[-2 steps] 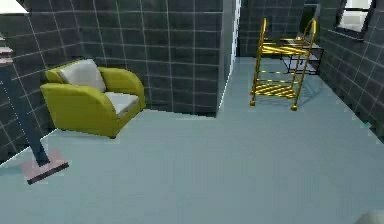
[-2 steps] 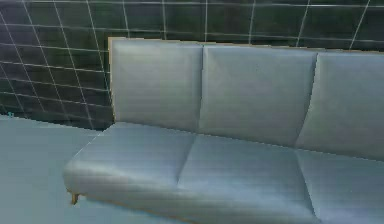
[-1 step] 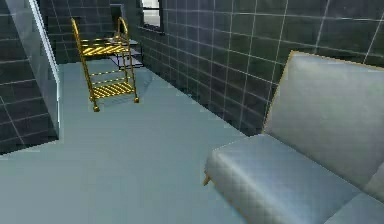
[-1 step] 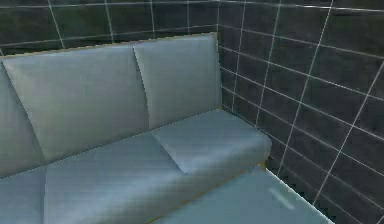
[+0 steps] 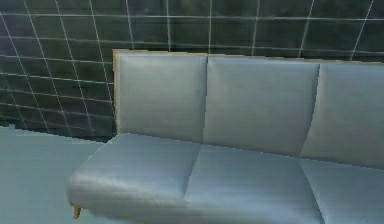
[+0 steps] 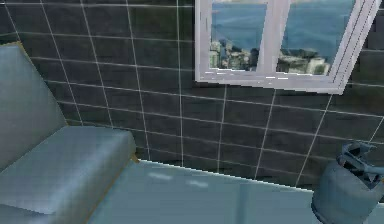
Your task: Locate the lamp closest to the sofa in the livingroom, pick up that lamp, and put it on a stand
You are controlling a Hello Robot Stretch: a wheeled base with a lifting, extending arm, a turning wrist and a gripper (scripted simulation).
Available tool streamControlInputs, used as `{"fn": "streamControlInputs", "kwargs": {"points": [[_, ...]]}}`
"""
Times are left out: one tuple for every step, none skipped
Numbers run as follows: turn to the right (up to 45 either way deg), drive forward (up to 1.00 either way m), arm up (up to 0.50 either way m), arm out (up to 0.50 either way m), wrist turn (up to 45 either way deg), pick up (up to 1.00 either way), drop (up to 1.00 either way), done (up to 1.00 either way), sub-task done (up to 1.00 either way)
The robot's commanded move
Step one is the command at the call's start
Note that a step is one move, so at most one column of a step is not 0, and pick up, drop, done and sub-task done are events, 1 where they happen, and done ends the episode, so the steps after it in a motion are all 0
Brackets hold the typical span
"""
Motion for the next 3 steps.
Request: {"fn": "streamControlInputs", "kwargs": {"points": [[12.0, 0.00, 0.00, 0.00, 0.0, 0.00, 0.00, 0.00, 0.00], [0.0, 0.15, 0.00, 0.00, 0.0, 0.00, 0.00, 0.00, 0.00], [-45.0, 0.00, 0.00, 0.00, 0.0, 0.00, 0.00, 0.00, 0.00]]}}
